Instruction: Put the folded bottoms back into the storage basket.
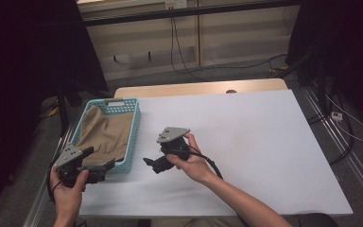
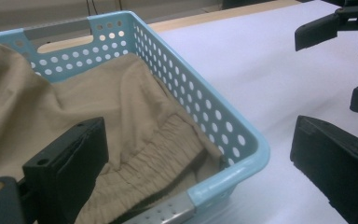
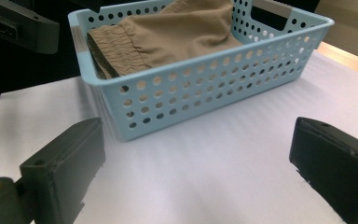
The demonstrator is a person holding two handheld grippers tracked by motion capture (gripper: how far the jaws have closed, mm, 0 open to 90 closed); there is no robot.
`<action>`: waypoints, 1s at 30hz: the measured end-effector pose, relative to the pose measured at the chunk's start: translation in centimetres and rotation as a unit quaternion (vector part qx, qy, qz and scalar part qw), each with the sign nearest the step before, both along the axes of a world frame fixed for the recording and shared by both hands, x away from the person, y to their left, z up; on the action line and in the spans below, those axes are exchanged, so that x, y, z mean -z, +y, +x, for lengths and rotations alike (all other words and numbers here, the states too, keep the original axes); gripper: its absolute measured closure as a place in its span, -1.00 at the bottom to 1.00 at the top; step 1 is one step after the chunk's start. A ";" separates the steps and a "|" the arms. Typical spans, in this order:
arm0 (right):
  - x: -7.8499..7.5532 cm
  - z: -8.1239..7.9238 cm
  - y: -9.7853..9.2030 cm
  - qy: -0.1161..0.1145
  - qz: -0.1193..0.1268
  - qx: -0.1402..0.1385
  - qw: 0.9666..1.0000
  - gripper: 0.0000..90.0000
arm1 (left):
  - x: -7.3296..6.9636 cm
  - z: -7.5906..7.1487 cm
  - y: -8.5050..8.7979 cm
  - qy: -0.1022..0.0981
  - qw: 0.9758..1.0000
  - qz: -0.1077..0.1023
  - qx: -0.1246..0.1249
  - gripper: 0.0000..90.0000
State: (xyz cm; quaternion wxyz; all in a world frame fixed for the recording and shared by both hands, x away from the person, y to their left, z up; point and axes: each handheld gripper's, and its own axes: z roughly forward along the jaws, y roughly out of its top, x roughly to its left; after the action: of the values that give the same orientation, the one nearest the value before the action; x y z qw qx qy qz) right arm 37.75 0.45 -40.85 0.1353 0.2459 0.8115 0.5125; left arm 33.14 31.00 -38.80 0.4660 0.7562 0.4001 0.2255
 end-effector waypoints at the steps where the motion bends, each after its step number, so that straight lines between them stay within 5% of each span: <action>1: 0.0 -0.1 -0.1 0.000 0.000 0.001 1.000 -0.93 | 0.1 0.0 -0.2 0.004 1.000 0.003 0.005 -0.90; 30: 0.3 -1.9 -8.1 0.002 0.007 0.068 0.998 -0.93 | 1.0 1.6 -7.2 0.012 0.996 0.014 0.084 -0.91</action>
State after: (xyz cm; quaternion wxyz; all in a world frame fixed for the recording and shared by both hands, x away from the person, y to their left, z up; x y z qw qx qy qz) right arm 35.87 -7.64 -41.12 0.1669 0.3025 0.7895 0.5074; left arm 34.73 23.78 -39.81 0.4677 0.7962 0.3380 0.1822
